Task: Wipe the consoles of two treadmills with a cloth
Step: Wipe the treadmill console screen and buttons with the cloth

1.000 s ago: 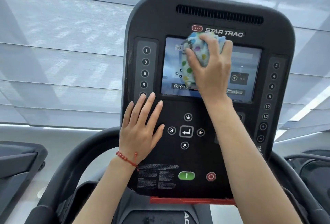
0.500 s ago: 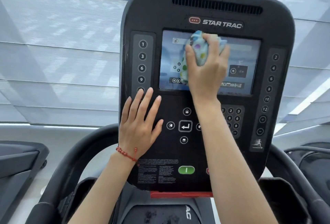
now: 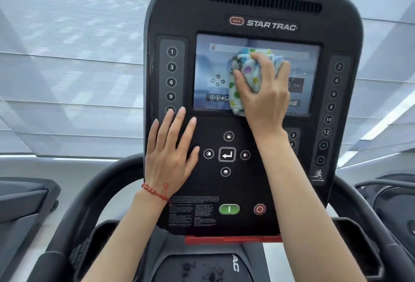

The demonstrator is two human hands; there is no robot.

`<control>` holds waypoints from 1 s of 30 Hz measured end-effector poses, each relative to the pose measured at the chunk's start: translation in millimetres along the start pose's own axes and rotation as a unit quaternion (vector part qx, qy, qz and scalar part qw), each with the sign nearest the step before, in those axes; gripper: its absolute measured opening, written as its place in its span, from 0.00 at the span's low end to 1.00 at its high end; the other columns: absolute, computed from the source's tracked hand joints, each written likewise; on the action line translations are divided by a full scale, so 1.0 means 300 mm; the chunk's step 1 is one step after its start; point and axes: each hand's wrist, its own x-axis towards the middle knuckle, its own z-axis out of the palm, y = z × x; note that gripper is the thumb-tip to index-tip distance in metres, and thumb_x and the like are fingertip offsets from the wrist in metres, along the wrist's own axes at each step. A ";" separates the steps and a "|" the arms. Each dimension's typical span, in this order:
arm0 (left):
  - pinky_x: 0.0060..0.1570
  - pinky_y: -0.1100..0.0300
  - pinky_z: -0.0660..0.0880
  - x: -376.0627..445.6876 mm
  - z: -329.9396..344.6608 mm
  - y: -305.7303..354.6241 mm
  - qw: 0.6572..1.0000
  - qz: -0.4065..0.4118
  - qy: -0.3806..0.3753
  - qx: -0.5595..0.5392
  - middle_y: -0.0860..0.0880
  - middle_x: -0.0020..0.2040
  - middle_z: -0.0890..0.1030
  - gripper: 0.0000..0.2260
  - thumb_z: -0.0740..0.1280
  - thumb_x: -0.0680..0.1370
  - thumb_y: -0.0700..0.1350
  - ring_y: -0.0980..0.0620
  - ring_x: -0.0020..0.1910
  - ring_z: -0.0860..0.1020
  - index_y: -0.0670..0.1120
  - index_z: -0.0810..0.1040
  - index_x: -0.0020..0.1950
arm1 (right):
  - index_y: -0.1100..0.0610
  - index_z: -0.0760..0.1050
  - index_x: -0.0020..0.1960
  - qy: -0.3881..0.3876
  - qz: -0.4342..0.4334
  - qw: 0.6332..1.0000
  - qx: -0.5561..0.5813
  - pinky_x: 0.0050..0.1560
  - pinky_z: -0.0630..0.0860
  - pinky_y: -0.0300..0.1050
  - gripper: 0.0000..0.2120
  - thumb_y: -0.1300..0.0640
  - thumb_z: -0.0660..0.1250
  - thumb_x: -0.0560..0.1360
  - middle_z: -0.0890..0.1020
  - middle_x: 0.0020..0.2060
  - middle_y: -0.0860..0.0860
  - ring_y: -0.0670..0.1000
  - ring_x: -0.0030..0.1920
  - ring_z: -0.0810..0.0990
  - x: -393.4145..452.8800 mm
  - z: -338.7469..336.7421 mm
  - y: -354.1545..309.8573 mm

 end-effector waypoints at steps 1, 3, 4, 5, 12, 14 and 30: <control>0.70 0.44 0.59 -0.001 0.001 0.005 1.000 -0.002 0.001 0.000 0.40 0.71 0.67 0.20 0.59 0.79 0.47 0.42 0.71 0.62 0.42 0.68 0.70 | 0.59 0.76 0.54 0.006 0.016 1.000 -0.008 0.29 0.74 0.39 0.16 0.48 0.68 0.73 0.76 0.43 0.62 0.51 0.35 0.76 0.004 -0.025 0.038; 0.69 0.43 0.59 -0.005 0.003 0.014 1.000 -0.009 0.003 0.003 0.40 0.70 0.67 0.20 0.60 0.79 0.47 0.42 0.71 0.62 0.43 0.69 0.70 | 0.60 0.77 0.54 0.021 0.048 0.998 -0.026 0.34 0.73 0.36 0.16 0.49 0.68 0.73 0.76 0.43 0.63 0.53 0.38 0.77 0.013 -0.073 0.106; 0.69 0.42 0.59 -0.004 0.005 0.021 1.000 -0.010 0.006 0.004 0.40 0.70 0.68 0.20 0.61 0.78 0.47 0.42 0.71 0.63 0.43 0.69 0.69 | 0.61 0.77 0.54 0.029 0.062 0.997 -0.032 0.39 0.70 0.31 0.16 0.49 0.69 0.73 0.76 0.44 0.64 0.52 0.40 0.76 0.017 -0.099 0.136; 0.69 0.42 0.59 -0.003 0.007 0.029 1.000 -0.009 0.008 0.005 0.40 0.70 0.68 0.20 0.61 0.78 0.47 0.42 0.70 0.63 0.43 0.69 0.69 | 0.62 0.77 0.54 0.034 0.074 0.996 -0.035 0.43 0.66 0.24 0.16 0.50 0.69 0.73 0.76 0.45 0.65 0.50 0.42 0.74 0.020 -0.123 0.163; 0.69 0.42 0.59 0.001 0.025 0.043 1.000 -0.002 0.015 0.006 0.40 0.70 0.68 0.20 0.62 0.78 0.47 0.42 0.70 0.63 0.43 0.70 0.69 | 0.60 0.76 0.55 0.068 0.157 0.984 -0.039 0.45 0.67 0.30 0.18 0.47 0.66 0.74 0.76 0.49 0.62 0.54 0.47 0.77 0.034 -0.164 0.223; 0.69 0.42 0.59 0.000 0.033 0.046 1.000 -0.004 0.019 0.009 0.40 0.70 0.69 0.20 0.62 0.78 0.47 0.41 0.70 0.63 0.43 0.70 0.69 | 0.60 0.77 0.54 0.093 0.158 0.983 -0.026 0.46 0.64 0.24 0.17 0.48 0.67 0.73 0.77 0.48 0.62 0.52 0.47 0.76 0.039 -0.149 0.211; 0.68 0.41 0.60 -0.007 0.036 0.041 1.000 0.001 0.016 0.009 0.40 0.70 0.68 0.20 0.60 0.79 0.49 0.40 0.70 0.63 0.43 0.69 0.69 | 0.60 0.78 0.52 0.006 0.007 0.999 0.048 0.27 0.76 0.41 0.16 0.49 0.68 0.71 0.77 0.42 0.60 0.51 0.33 0.77 0.113 0.089 -0.101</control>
